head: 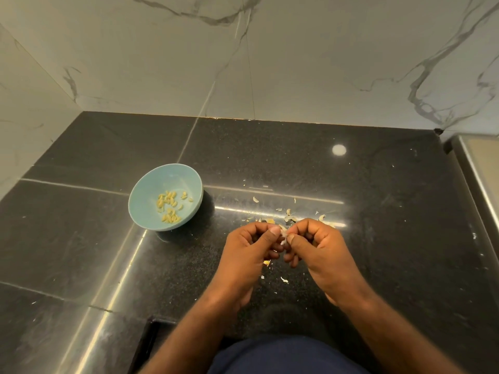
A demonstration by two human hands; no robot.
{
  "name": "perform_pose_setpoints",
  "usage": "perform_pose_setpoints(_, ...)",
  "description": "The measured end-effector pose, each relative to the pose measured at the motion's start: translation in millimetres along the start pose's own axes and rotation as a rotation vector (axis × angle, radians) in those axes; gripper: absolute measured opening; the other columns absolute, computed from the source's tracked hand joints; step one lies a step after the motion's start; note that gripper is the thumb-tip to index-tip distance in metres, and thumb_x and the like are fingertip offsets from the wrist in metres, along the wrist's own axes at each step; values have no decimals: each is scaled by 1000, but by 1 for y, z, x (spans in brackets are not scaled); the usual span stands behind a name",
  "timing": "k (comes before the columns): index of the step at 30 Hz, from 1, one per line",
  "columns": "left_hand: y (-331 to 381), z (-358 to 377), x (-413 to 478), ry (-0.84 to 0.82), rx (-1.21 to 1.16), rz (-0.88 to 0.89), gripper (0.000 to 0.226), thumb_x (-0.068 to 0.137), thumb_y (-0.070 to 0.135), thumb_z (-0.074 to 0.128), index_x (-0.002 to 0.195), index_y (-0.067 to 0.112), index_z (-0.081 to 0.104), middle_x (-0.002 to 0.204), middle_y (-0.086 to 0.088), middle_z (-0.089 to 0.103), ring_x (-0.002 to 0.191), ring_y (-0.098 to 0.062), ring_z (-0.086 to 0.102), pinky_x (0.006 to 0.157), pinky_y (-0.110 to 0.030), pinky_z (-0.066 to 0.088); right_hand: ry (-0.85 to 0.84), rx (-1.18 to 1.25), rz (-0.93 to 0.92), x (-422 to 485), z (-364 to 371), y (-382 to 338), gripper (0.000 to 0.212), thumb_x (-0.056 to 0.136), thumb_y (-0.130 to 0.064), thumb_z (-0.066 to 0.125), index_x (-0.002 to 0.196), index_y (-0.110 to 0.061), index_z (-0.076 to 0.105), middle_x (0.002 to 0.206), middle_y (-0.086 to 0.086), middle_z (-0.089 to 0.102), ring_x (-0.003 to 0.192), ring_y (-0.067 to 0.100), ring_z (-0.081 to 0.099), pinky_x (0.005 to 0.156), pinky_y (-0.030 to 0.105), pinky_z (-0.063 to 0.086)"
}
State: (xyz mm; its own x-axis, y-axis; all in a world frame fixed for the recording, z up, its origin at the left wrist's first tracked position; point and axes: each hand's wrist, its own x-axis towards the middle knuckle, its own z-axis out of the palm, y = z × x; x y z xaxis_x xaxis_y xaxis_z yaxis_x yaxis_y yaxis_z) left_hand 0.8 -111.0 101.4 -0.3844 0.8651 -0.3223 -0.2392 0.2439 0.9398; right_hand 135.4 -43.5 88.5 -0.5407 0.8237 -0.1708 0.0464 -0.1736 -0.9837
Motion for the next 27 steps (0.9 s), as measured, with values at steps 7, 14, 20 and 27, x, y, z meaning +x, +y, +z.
perform_pose_setpoints(7, 4, -6, 6, -49, -308, -163, 22, 85, 20, 63, 98, 3, 66, 82, -7, 69, 72, -12, 63, 67, -24, 50, 33, 171, 21, 3, -5, 1, 18, 93, -16, 67, 78, -6, 64, 69, 11, 67, 61, 21, 62, 57, 29, 51)
perform_pose_setpoints(14, 2, -7, 11, -76, -276, -178, 24, 86, 23, 64, 101, 4, 66, 83, -6, 69, 72, -12, 62, 66, -24, 49, 123, -341, -75, 6, -11, 2, 20, 89, -9, 73, 91, -29, 70, 85, -14, 71, 80, 2, 66, 73, 16, 53)
perform_pose_setpoints(20, 0, -8, 11, -85, -219, -186, 21, 85, 25, 66, 96, 7, 69, 83, -5, 70, 72, -10, 62, 65, -23, 47, 87, -336, -123, 2, -7, -4, 16, 83, -24, 78, 98, -27, 73, 84, -17, 72, 75, 3, 68, 68, 18, 54)
perform_pose_setpoints(27, -4, -9, 9, -80, -53, -137, 19, 93, 25, 63, 91, 7, 69, 80, -3, 68, 73, -12, 60, 63, -23, 47, 23, -587, -313, 1, -6, 1, 16, 94, -9, 66, 102, -20, 74, 84, -15, 68, 83, 7, 64, 70, 23, 53)
